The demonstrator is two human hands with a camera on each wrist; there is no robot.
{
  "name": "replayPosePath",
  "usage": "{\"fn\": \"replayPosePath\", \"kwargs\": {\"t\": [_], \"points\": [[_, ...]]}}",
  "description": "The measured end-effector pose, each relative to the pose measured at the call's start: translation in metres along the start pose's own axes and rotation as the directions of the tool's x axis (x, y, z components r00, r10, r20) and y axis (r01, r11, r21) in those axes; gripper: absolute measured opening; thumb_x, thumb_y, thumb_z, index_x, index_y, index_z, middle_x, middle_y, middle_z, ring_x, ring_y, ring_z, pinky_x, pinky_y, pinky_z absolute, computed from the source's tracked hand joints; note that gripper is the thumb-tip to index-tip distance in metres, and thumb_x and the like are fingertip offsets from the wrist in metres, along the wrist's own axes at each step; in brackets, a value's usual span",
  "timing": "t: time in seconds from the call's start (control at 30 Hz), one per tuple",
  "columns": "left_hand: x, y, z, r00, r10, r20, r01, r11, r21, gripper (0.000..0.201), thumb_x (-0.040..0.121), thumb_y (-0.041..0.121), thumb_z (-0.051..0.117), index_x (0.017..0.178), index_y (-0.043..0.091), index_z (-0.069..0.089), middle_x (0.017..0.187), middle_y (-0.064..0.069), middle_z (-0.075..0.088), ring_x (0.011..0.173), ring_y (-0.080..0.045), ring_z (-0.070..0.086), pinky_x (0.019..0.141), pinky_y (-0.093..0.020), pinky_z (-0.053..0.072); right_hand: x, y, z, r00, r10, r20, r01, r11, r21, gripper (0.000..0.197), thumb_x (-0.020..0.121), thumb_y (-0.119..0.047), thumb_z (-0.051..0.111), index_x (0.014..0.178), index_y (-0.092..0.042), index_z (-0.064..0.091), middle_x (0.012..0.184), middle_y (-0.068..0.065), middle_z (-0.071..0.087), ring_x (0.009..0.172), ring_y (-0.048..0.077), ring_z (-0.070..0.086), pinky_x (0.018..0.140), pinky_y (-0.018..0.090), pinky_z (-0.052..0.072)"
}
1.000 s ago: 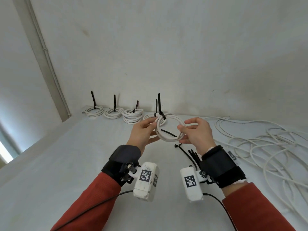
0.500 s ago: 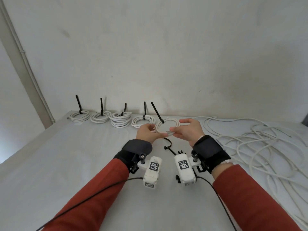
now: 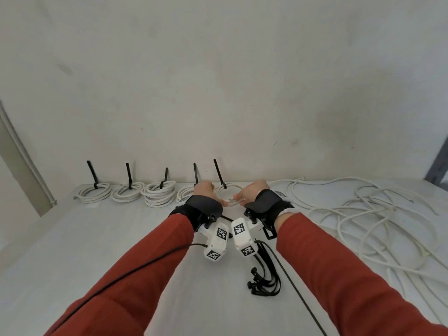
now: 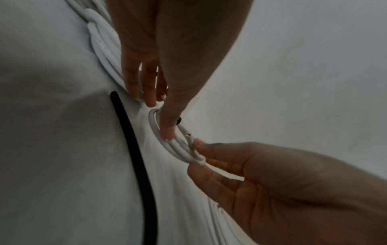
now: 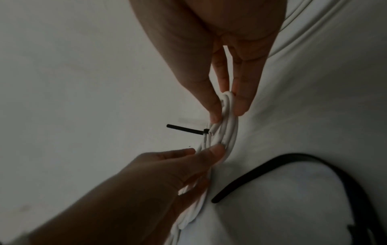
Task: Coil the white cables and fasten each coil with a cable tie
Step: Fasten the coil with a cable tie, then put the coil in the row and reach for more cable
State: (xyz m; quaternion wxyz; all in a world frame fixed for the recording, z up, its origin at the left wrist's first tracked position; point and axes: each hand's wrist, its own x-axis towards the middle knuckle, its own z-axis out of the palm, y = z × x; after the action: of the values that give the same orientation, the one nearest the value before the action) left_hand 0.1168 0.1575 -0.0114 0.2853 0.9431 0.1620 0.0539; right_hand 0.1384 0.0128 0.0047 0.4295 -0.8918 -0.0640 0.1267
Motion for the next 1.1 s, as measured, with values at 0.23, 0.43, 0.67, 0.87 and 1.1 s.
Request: {"fn": "replayPosePath", "kwargs": {"t": [0.23, 0.43, 0.67, 0.87, 1.1], "points": [[0.014, 0.004, 0.009, 0.997, 0.068, 0.040, -0.076, 0.956, 0.283, 0.044, 0.079, 0.033, 0.074, 0.109, 0.003, 0.062, 0.114, -0.013, 0.064, 0.107, -0.026, 0.059, 0.079, -0.028, 0.043, 0.015, 0.000, 0.016, 0.995, 0.095, 0.022, -0.092, 0.990, -0.104, 0.063, 0.063, -0.045, 0.063, 0.117, -0.013, 0.063, 0.100, 0.006, 0.063, 0.089, 0.025, 0.061, 0.082, 0.023, 0.049], [0.012, 0.007, 0.021, 0.993, 0.099, 0.070, -0.121, 0.858, 0.500, 0.034, 0.089, 0.026, 0.055, 0.118, 0.008, 0.057, 0.129, -0.013, 0.054, 0.117, -0.027, 0.053, 0.090, -0.030, 0.042, 0.029, 0.016, 0.013, 1.000, -0.007, -0.003, 0.007, 0.969, -0.246, 0.040, 0.079, -0.024, 0.070, 0.115, -0.008, 0.061, 0.114, 0.015, 0.063, 0.105, 0.029, 0.061, 0.091, 0.036, 0.051], [-0.018, 0.017, 0.027, 0.940, 0.336, -0.062, -0.248, 0.795, 0.553, 0.034, 0.087, 0.024, 0.053, 0.122, 0.024, 0.058, 0.141, -0.001, 0.038, 0.131, -0.025, 0.032, 0.107, -0.045, 0.020, -0.015, 0.049, -0.030, 0.987, -0.135, -0.087, 0.090, 0.911, -0.402, 0.040, 0.085, -0.020, 0.064, 0.125, -0.020, 0.057, 0.139, 0.008, 0.038, 0.120, 0.025, 0.051, 0.095, 0.027, 0.037], [-0.063, 0.049, 0.034, 0.770, 0.638, -0.005, -0.543, 0.659, 0.521, 0.023, 0.092, 0.026, 0.050, 0.109, 0.024, 0.065, 0.122, 0.004, 0.054, 0.122, -0.020, 0.038, 0.098, -0.037, 0.023, -0.063, 0.099, -0.099, 0.961, 0.050, -0.274, -0.221, 0.736, -0.640, 0.033, 0.082, -0.027, 0.057, 0.116, -0.025, 0.059, 0.130, 0.004, 0.053, 0.123, 0.030, 0.046, 0.103, 0.050, 0.027], [-0.103, 0.092, 0.056, 0.659, 0.748, 0.081, -0.675, 0.540, 0.503, 0.023, 0.093, 0.023, 0.045, 0.106, 0.024, 0.064, 0.113, 0.005, 0.058, 0.111, -0.019, 0.045, 0.093, -0.034, 0.020, -0.097, 0.141, -0.133, 0.957, 0.085, -0.279, -0.266, 0.649, -0.713, 0.045, 0.084, -0.055, 0.059, 0.116, -0.023, 0.056, 0.121, 0.000, 0.059, 0.117, 0.024, 0.052, 0.103, 0.048, 0.027]]}}
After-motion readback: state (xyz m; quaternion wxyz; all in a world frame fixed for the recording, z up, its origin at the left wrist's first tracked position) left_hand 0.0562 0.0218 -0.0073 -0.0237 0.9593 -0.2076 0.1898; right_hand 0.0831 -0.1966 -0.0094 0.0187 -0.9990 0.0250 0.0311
